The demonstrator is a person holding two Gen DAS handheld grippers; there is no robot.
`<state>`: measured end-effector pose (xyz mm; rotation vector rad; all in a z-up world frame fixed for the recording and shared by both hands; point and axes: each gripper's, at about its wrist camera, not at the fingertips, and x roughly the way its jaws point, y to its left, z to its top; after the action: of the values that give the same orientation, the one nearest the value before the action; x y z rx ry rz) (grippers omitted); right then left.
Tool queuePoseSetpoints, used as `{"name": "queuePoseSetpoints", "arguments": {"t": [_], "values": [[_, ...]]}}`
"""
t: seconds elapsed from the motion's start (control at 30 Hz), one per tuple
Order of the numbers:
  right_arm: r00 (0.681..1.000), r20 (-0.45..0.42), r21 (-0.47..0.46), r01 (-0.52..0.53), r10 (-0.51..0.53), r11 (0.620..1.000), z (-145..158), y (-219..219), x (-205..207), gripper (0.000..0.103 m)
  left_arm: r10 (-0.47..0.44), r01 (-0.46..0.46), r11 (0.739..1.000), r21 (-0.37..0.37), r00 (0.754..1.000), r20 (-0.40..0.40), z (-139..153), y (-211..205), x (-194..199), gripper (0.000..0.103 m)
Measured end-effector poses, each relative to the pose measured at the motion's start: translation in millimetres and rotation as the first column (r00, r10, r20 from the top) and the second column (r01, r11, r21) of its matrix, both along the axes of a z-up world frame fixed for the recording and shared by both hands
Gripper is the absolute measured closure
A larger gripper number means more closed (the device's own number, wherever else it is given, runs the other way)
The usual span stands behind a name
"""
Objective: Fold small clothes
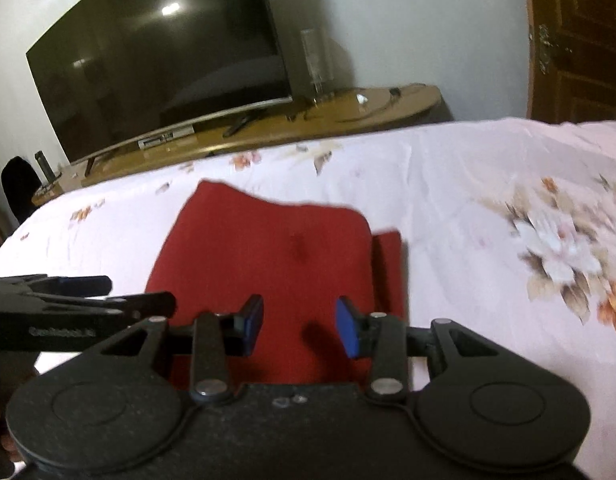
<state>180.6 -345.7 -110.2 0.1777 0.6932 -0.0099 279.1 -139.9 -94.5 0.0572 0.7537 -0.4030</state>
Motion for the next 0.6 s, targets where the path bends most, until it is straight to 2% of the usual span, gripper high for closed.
{"name": "queuePoseSetpoints", "arguments": {"t": [0.13,0.2,0.33,0.4,0.43,0.6], "values": [[1.000,0.023,-0.009,-0.004,0.004,1.000,-1.2,2.0,33.9,0.064,0.021,-0.021,1.000,0.001,1.000,-0.005,-11.6,-10.3,33.4,0.008],[0.999,0.030,-0.024,-0.013,0.013,1.000,-3.6,4.5,51.8,0.065,0.014,-0.014,1.000,-0.014,0.999,-0.034,-21.8,-15.9,47.1,0.008],[1.000,-0.017,-0.027,-0.007,0.006,1.000,-23.4,-4.4,75.5,0.065,-0.005,0.002,0.999,-0.041,0.996,-0.085,-43.6,-28.2,59.1,0.008],[0.998,-0.068,-0.046,-0.011,0.008,0.999,-38.6,-11.2,80.6,0.066,-0.003,-0.005,0.998,-0.068,0.994,-0.112,-50.2,-30.7,61.2,0.008],[0.998,-0.064,-0.049,-0.016,0.013,0.999,-43.6,-13.2,78.7,0.065,-0.003,-0.004,0.998,-0.066,0.994,-0.108,-51.9,-33.5,60.3,0.008],[0.999,-0.050,-0.060,-0.020,0.017,0.998,-36.0,-9.4,73.2,0.065,0.009,-0.015,0.998,-0.053,0.993,-0.114,-46.6,-31.5,58.2,0.008]]}}
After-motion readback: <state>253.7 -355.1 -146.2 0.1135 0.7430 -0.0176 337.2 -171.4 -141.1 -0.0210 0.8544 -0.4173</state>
